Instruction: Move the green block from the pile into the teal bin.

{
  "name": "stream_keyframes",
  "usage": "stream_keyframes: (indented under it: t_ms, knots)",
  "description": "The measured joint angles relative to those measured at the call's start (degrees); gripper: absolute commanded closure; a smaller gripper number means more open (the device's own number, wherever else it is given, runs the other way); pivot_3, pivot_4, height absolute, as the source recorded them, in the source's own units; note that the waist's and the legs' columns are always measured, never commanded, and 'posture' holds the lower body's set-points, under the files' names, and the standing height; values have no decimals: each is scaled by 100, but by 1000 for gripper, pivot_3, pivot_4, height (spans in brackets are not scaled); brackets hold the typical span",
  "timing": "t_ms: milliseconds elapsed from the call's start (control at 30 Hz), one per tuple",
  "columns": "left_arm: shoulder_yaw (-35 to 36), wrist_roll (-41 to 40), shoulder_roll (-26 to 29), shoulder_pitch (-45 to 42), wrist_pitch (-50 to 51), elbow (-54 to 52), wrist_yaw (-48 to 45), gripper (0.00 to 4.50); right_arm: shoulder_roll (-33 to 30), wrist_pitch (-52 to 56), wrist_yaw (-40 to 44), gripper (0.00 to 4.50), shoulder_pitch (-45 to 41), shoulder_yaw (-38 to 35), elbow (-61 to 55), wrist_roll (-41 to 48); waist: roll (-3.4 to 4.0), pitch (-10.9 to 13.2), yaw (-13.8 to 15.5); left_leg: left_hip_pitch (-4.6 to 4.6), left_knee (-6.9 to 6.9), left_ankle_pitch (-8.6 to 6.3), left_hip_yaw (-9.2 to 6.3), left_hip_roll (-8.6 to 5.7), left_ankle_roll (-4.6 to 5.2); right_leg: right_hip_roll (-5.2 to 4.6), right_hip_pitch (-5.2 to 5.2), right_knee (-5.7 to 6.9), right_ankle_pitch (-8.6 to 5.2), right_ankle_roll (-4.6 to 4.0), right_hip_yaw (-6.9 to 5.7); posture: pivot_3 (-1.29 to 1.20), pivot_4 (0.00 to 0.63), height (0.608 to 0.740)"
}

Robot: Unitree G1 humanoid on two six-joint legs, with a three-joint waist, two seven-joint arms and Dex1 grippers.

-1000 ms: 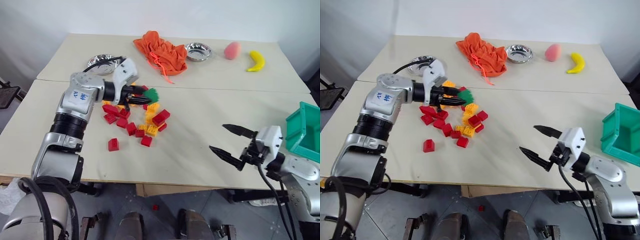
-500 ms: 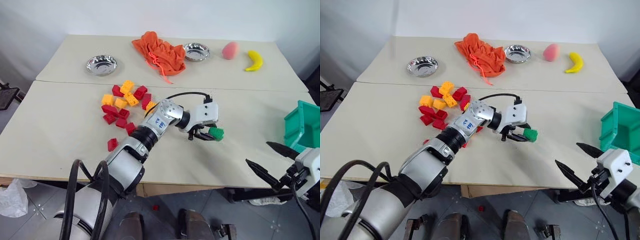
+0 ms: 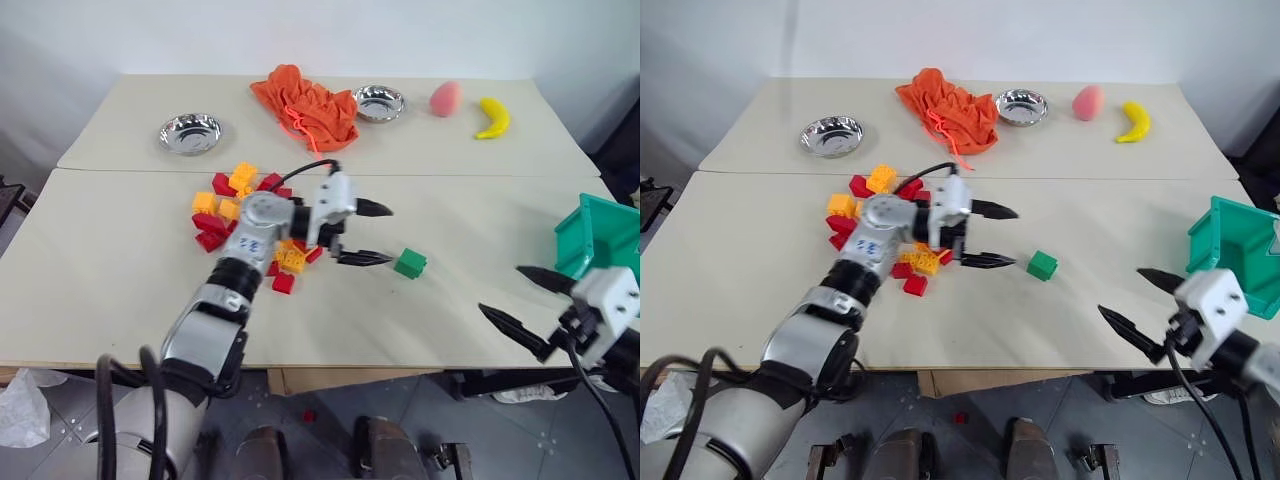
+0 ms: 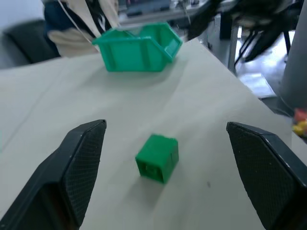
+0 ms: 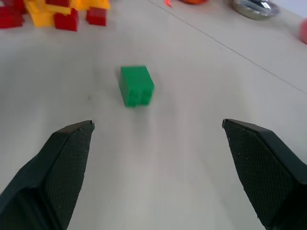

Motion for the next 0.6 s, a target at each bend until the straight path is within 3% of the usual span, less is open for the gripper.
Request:
stream_keyframes:
  t_ms: [200, 300, 400, 600]
  knots:
    - [498, -534, 1353, 1806, 830, -2051, -143, 115, -273, 1267, -42, 0, -1935, 1593, 630, -203, 3, 2, 43, -19, 19, -6, -8, 1, -3, -5, -4, 4, 0, 1, -6, 0, 150, 740]
    - [688, -794, 1697, 2441, 1530, -3025, 77, 115, -229, 1477, -1, 0, -2672, 2278, 1064, -536, 3, 2, 147, -32, 42, -17, -11, 0, 2, -7, -4, 1, 4, 8, -7, 0, 150, 740]
    - [752, -963, 1758, 2812, 1976, -3753, 397, 0, 21, 1524, 88, 579, -3133, 2767, 1483, -786, 3, 2, 202, -46, 49, -18, -20, -1, 4, -7, -6, -3, 5, 9, -12, 0, 150, 740]
    - [619, -1016, 1665, 3036, 2255, -4365, 848, 0, 363, 1135, 221, 2614, -3614, 3152, 2289, -1275, 4, 1, 161, -58, 48, -17, -19, 0, 1, -4, -18, -3, 6, 12, -15, 0, 150, 740]
